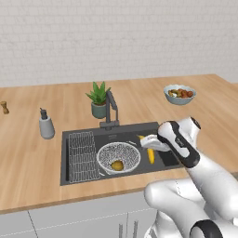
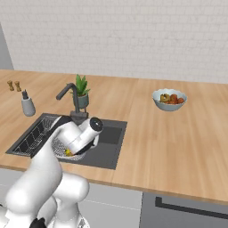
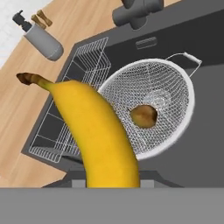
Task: Put the colander in the sink, put the pear, banana in the colander, and turn on the sink faucet and pour water over the colander.
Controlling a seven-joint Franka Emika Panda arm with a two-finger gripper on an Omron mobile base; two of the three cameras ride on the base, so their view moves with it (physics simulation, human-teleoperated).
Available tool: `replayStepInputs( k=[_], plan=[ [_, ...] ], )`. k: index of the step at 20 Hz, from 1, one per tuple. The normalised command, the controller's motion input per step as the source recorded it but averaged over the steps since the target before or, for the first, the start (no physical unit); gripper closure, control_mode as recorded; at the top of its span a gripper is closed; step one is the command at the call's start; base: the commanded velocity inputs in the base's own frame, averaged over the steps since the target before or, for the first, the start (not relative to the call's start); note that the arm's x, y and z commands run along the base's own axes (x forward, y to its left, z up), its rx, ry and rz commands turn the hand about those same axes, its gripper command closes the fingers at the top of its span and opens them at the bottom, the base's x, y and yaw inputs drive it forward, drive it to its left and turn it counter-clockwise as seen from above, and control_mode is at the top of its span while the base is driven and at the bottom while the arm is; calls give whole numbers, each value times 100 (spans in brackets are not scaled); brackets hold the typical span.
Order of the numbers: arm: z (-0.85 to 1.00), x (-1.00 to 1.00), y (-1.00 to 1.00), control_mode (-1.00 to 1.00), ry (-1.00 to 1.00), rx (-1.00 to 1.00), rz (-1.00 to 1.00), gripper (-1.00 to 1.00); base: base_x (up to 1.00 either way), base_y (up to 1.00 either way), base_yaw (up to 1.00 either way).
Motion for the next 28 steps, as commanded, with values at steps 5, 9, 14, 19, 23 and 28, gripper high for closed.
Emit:
replayStepInputs(
  k=[5, 9, 14, 19, 23, 28],
  plan=[
    [-38, 36, 9, -100, 0, 0, 0, 100, 0, 0, 0],
    [-31, 30, 21, -100, 0, -4, 0, 100, 0, 0, 0],
    [-25, 26, 23, -100, -1, -3, 0, 100, 0, 0, 0],
    [-18, 20, 6, -100, -1, -1, 0, 100, 0, 0, 0],
    [-32, 22, 0, -100, 0, -2, 0, 100, 0, 0, 0],
    [-35, 31, 0, -100, 0, -3, -2, 100, 0, 0, 0]
  ],
)
